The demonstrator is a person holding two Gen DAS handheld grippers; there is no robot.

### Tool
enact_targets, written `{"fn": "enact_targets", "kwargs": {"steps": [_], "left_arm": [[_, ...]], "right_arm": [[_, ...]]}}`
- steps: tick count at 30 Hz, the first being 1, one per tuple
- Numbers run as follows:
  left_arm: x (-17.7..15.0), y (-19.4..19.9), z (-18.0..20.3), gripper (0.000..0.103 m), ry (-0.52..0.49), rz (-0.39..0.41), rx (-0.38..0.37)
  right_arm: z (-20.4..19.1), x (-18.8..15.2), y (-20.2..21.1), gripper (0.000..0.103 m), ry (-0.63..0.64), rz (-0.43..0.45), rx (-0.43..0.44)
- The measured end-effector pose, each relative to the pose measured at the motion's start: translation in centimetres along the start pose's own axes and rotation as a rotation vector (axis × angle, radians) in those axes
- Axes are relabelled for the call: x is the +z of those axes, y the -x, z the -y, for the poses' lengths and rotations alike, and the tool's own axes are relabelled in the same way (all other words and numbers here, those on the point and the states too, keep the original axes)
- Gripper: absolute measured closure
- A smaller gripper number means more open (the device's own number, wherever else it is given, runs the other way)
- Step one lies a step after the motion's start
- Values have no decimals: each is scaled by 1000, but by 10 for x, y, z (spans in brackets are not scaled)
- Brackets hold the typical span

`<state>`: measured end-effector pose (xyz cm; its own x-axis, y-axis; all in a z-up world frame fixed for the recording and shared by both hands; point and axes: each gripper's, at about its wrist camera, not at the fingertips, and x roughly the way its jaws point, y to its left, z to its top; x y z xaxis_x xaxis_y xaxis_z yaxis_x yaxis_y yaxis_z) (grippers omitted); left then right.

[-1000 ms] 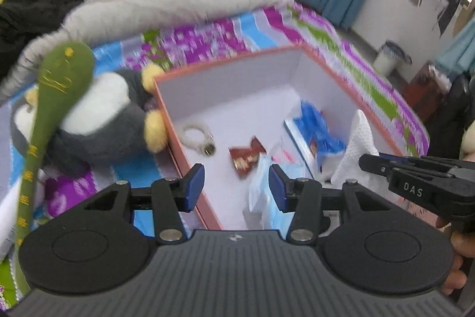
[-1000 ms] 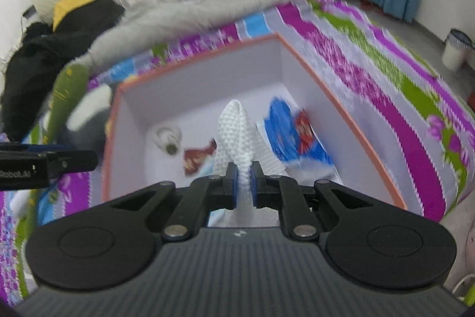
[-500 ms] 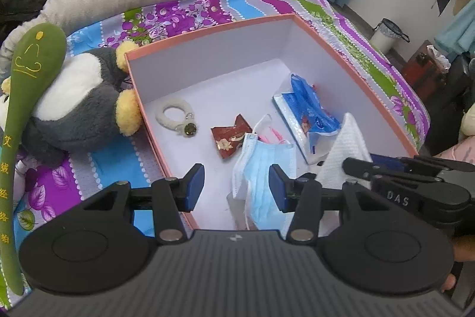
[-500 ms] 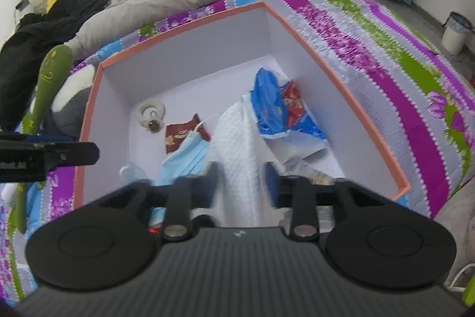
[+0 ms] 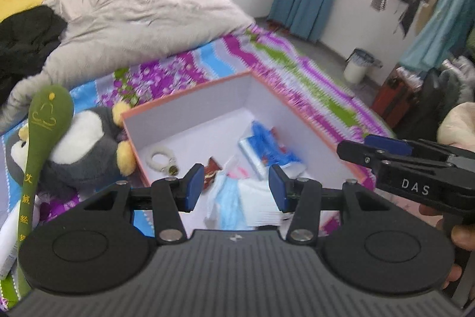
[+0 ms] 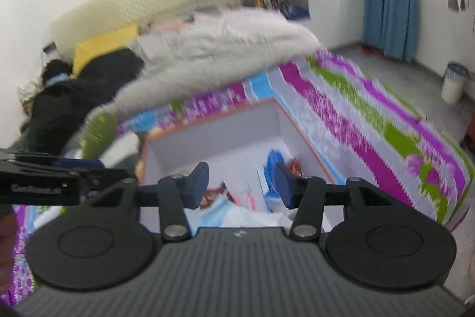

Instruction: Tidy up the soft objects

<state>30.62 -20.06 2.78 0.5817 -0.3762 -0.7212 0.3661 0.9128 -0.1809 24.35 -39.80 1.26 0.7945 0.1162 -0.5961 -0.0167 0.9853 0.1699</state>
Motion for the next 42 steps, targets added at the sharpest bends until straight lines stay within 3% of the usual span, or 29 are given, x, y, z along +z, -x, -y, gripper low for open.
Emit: {"fn": "enact_targets", "kwargs": {"steps": [6,19,33,42], "left_arm": [[-12,53,20,49,-73,98,22],[-73,115,36,49,-102,171,58],[-110,165,29,46,-61,224,38],[-132,158,24,37,-41,199,68]], "right_arm": [[-12,1,48,52,9,94,2],[-40,-32,107,52,13,174,36],[-52,-78,130,52,6,150,39],[-50,-100,119,52,-12,118,13]]}}
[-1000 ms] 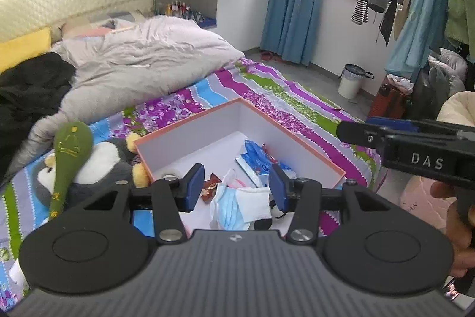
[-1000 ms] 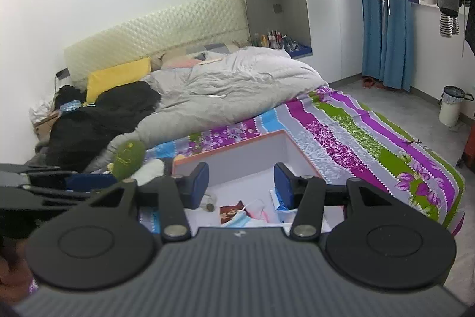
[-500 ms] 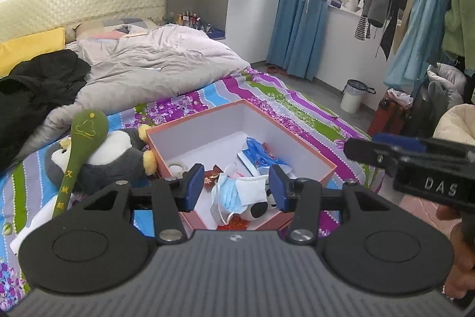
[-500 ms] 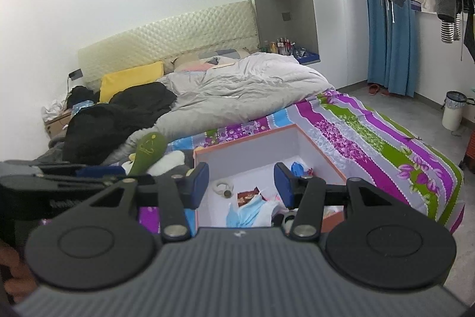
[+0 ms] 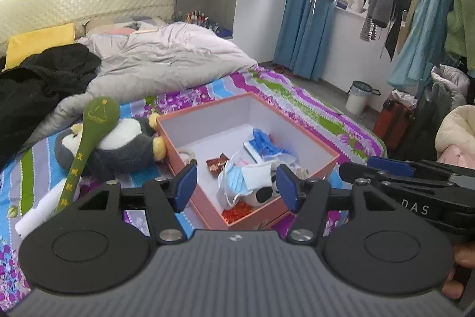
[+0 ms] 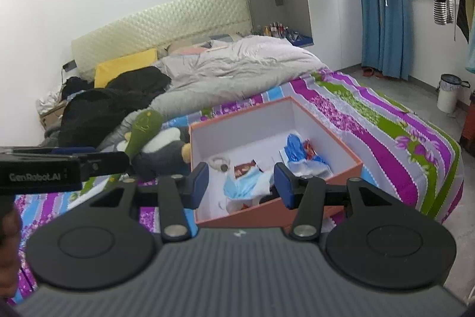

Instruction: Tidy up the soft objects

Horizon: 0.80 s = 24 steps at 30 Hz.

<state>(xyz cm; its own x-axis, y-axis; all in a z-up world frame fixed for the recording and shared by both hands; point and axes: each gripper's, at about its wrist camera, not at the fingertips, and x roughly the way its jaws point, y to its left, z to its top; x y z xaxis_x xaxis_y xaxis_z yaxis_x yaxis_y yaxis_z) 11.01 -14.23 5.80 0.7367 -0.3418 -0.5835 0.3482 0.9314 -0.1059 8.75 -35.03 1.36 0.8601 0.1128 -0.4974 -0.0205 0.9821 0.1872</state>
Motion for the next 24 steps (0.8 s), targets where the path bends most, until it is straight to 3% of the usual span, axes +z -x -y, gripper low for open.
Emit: {"fn": "enact_targets", "kwargs": {"steps": [4,24], "left_arm": [[-6,-10,-2,32,18,-20,-1],[-14,-28,-6,28,33,-51,6]], "right_arm": [[1,-9,-3,52,6,-19,-18],[9,-13,-4,51,14,-26,-65]]}}
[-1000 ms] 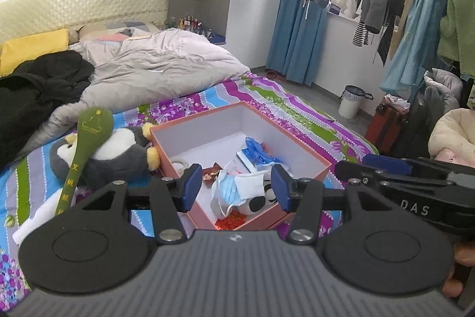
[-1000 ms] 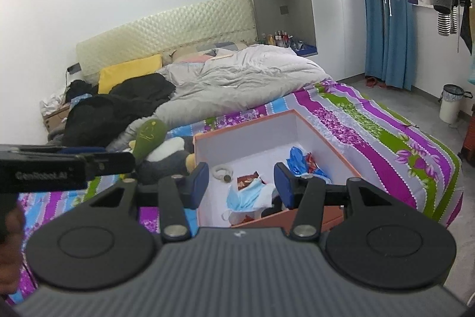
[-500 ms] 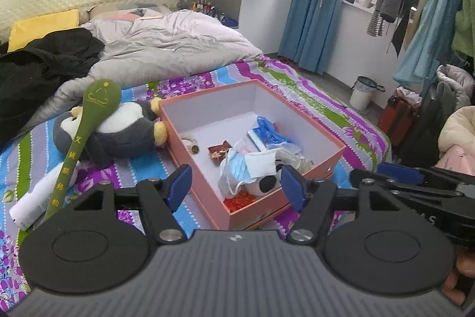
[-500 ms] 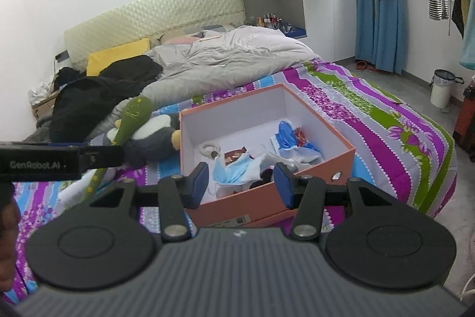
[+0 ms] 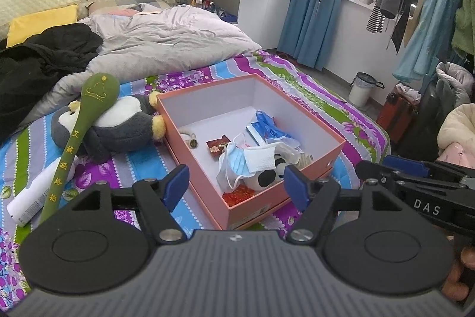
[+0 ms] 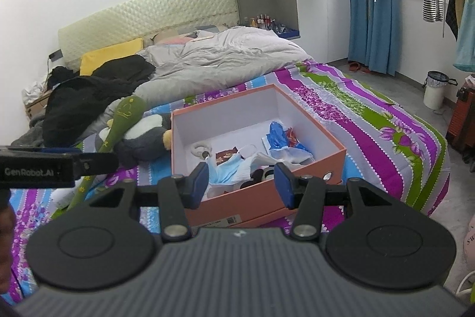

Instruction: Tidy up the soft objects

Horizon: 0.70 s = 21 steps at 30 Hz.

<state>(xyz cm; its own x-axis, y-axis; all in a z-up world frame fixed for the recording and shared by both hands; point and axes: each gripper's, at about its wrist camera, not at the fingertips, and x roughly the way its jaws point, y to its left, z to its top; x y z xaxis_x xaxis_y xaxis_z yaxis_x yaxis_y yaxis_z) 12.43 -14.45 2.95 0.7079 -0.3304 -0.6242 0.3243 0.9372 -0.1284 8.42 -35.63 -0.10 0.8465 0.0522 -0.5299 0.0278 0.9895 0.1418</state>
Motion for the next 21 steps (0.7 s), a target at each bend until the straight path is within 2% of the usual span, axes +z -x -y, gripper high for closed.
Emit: {"fn": "enact_targets", "kwargs": {"steps": [3,4,5,6,7,15,21], "left_arm": [[0,0,0,26,0,-1,1],[0,-1,0,21,1,-2,1],[0,-1,0,18,3,-2,2],[0,-2,0,11,9,0,0],[0,-2,0,6,14,5,-5],[1,-8,5,1,-10,-3,27],[3,-8,0,0,14,-2,40]], "right_arm": [[1,0,1,49,1,4,-15],[2,1,1,35,3,6,-14],[3,1,0,26,3,9,-16],[4,1,0,10,4,13,-23],[5,1,0,2,4,21,-32],[7,0,-2,0,2,36,-56],[9,-2,-10,0,-4,3,-65]]}}
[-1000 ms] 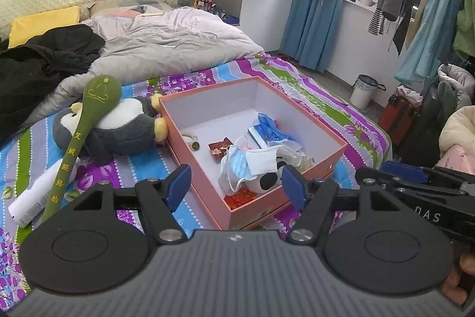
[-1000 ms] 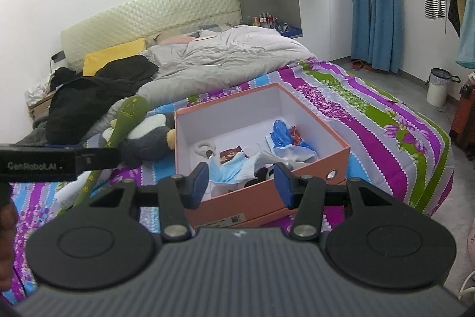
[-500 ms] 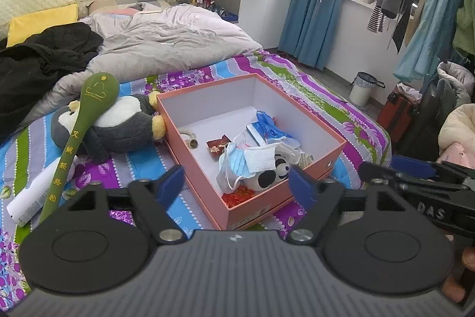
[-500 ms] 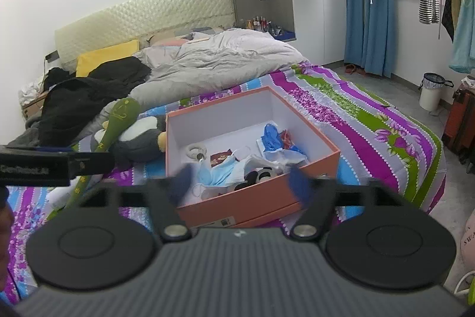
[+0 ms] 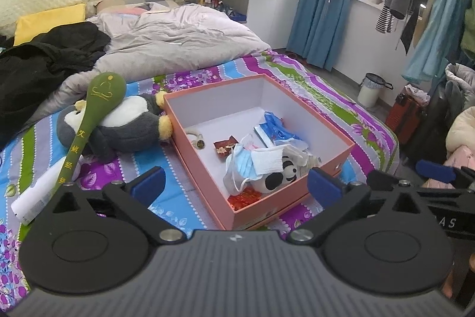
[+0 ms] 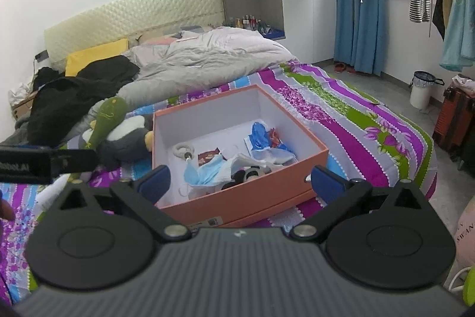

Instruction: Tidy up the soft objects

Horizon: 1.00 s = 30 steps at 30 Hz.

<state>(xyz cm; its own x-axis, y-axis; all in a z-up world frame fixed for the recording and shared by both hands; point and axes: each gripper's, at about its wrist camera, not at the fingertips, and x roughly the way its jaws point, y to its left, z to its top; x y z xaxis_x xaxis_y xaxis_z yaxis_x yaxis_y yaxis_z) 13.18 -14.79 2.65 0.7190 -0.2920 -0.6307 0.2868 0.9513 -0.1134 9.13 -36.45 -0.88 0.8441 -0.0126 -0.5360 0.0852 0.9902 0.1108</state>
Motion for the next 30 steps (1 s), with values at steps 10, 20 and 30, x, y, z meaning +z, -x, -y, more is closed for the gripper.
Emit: {"fn": "enact_targets", "kwargs": {"steps": [10,20,30], "left_arm": [[0,0,0,0,6,-14,3],[4,1,-3,0,25,-15,5],[5,2,-3,0,27,-19,4]], "right_arm": [[3,-1,-2,0,-10,-6,-9],[3,-3,-6,0,-15,-10,-8],[5,-3,-6,0,-24,-13,-13]]}}
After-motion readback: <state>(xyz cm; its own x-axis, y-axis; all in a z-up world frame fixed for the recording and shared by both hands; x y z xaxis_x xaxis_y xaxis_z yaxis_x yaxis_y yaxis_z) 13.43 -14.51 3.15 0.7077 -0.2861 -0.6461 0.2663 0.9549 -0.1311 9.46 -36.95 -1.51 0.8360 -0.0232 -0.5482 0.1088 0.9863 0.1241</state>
